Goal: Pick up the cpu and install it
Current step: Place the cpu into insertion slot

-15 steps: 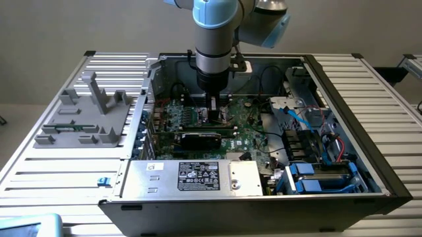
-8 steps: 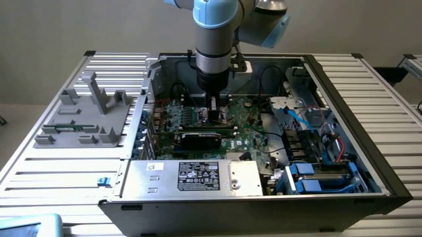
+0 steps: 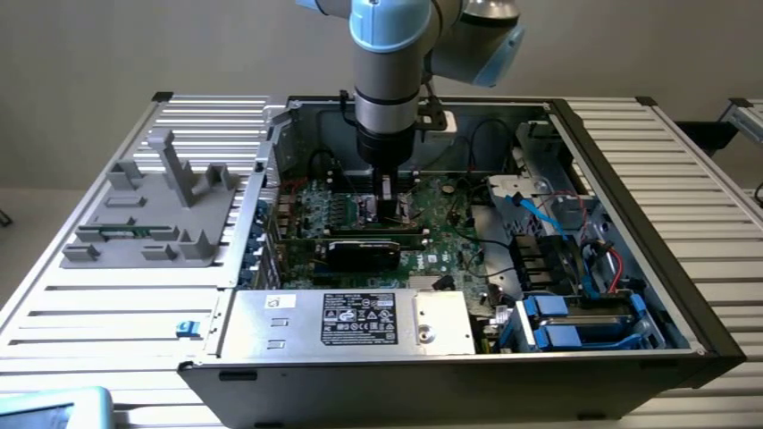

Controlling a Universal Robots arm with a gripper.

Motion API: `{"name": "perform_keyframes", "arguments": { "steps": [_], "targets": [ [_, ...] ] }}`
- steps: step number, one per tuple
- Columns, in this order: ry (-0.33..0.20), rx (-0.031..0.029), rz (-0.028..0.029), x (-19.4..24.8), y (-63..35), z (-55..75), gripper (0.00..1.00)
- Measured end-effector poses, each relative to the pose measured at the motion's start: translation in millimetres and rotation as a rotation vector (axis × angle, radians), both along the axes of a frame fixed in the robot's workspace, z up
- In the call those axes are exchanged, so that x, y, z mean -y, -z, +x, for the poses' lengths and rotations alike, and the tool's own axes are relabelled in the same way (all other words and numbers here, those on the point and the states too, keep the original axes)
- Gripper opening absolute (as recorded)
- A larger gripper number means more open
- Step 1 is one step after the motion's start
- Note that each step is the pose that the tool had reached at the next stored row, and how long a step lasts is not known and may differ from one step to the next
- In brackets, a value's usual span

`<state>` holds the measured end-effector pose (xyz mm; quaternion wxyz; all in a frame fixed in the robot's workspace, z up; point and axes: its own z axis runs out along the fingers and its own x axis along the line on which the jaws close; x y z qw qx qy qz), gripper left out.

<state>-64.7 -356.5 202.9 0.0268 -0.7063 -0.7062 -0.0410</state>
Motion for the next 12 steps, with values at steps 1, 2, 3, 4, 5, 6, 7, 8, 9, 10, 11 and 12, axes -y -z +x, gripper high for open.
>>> {"name": "perform_keyframes", "arguments": {
  "steps": [1,2,3,4,5,6,7,8,9,10,11,12],
  "targets": [
    [0.002,0.0000,0.0005,0.0,0.2,0.0,0.55],
    [0.005,0.0000,0.0009,0.0,0.3,0.0,0.55],
    [0.007,-0.0001,0.0010,0.1,0.4,-0.1,0.55],
    [0.010,0.0000,0.0015,0.2,0.5,-0.2,0.55],
    [0.012,0.0000,0.0024,0.2,0.6,-0.5,0.55],
    [0.013,0.0001,0.0032,0.2,0.8,-0.8,0.55],
    [0.014,0.0000,0.0034,0.2,1.0,-0.8,0.55],
    [0.014,-0.0001,0.0035,0.2,1.1,-0.8,0.55],
    [0.015,0.0000,0.0037,0.2,1.6,-0.8,0.55],
    [0.015,-0.0001,0.0036,0.2,1.7,-0.8,0.55],
    [0.015,-0.0001,0.0036,0.2,1.7,-0.9,0.55],
    [0.015,0.0000,0.0037,0.1,1.8,-0.8,0.55]
  ]
}}
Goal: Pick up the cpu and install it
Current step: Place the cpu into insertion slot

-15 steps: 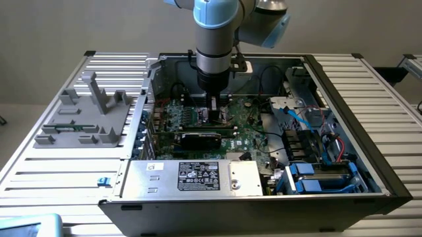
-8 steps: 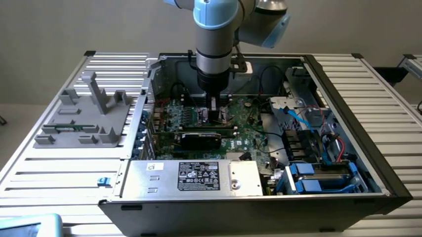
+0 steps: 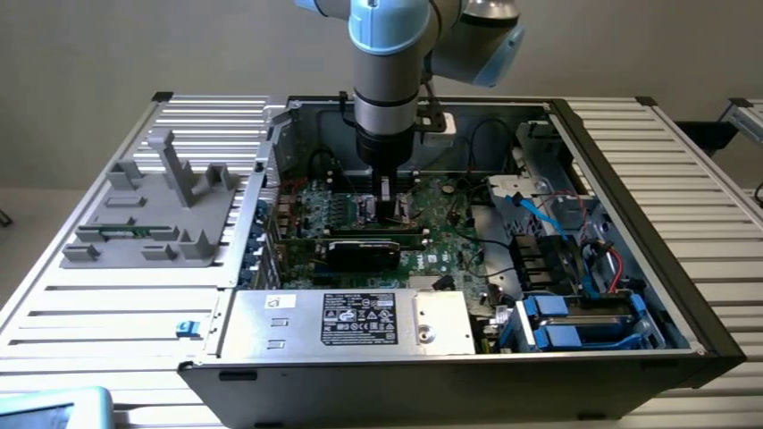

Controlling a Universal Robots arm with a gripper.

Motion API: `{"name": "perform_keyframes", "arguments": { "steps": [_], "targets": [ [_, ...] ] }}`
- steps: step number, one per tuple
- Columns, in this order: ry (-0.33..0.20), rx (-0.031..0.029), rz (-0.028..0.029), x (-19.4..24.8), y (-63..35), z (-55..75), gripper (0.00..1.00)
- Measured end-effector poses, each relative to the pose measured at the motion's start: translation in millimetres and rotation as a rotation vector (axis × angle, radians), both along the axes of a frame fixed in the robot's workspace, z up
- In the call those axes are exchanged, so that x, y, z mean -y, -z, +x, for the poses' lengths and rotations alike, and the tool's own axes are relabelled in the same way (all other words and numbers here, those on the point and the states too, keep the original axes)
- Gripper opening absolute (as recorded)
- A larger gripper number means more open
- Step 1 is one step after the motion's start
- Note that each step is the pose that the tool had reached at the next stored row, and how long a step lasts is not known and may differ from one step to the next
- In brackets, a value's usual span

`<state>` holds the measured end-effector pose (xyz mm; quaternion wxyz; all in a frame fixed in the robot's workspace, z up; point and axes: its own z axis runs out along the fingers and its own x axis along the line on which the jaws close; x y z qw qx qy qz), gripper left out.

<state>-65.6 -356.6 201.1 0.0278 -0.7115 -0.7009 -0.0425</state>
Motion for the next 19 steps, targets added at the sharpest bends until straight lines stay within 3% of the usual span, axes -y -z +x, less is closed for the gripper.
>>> {"name": "perform_keyframes", "arguments": {
  "steps": [11,19],
  "targets": [
    [0.000,0.0014,0.0005,-0.3,0.9,0.3,0.55],
    [0.000,0.0061,0.0052,-0.3,1.3,-0.5,0.55]
  ]
}}
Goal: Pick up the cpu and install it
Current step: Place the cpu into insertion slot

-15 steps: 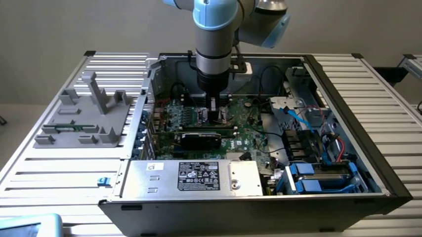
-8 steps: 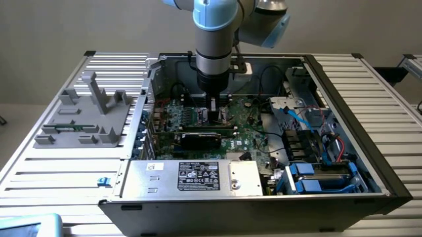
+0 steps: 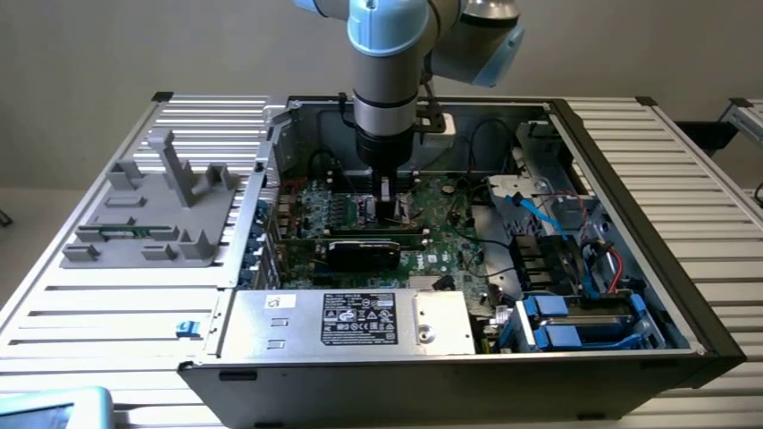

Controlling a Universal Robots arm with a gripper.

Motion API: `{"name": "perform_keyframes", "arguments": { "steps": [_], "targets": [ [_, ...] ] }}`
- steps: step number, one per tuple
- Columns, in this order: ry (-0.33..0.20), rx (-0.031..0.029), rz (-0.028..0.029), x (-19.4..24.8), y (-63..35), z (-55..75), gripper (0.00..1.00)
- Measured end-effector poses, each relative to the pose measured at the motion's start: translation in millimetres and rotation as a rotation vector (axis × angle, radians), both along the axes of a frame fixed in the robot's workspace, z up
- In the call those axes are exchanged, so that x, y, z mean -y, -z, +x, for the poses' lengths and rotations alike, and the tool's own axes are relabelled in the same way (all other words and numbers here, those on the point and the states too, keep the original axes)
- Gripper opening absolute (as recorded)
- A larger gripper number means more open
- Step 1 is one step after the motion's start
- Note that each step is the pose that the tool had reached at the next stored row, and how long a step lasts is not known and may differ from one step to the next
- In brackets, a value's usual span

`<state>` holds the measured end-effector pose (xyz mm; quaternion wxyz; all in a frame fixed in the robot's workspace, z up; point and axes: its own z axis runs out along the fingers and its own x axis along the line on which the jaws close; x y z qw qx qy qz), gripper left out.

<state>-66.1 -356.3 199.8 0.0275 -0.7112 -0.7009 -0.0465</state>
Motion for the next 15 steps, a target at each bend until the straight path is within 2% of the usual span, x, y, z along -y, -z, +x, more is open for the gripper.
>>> {"name": "perform_keyframes", "arguments": {
  "steps": [6,15],
  "targets": [
    [0.000,0.0003,0.0004,0.0,0.0,-0.1,0.55],
    [0.000,0.0070,0.0005,0.2,0.0,-0.8,0.55]
  ]
}}
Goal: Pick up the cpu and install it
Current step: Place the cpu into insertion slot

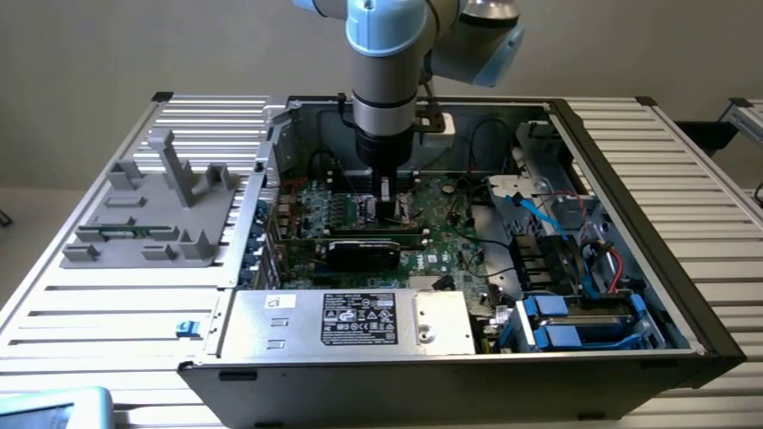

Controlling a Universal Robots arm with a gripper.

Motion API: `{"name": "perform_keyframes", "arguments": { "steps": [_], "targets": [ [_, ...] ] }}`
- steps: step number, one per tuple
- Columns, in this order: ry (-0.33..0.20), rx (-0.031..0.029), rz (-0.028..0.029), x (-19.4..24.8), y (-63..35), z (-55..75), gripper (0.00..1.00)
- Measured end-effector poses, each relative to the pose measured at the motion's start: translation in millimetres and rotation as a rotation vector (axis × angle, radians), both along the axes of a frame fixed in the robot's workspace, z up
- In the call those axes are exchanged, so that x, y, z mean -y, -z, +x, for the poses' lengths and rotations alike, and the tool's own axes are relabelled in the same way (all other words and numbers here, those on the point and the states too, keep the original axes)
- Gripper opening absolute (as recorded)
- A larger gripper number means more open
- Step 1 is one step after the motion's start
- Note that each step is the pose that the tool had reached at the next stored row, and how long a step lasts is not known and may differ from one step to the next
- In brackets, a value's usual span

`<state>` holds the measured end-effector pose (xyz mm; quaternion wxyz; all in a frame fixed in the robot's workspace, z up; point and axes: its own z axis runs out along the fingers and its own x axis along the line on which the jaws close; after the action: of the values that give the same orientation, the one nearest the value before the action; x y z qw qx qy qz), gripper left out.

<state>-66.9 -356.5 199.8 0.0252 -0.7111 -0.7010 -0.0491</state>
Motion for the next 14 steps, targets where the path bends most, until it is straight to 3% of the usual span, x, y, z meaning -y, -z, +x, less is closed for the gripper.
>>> {"name": "perform_keyframes", "arguments": {
  "steps": [14],
  "targets": [
    [-0.014,0.0059,0.0001,0.0,0.3,-0.4,0.55]
  ]
}}
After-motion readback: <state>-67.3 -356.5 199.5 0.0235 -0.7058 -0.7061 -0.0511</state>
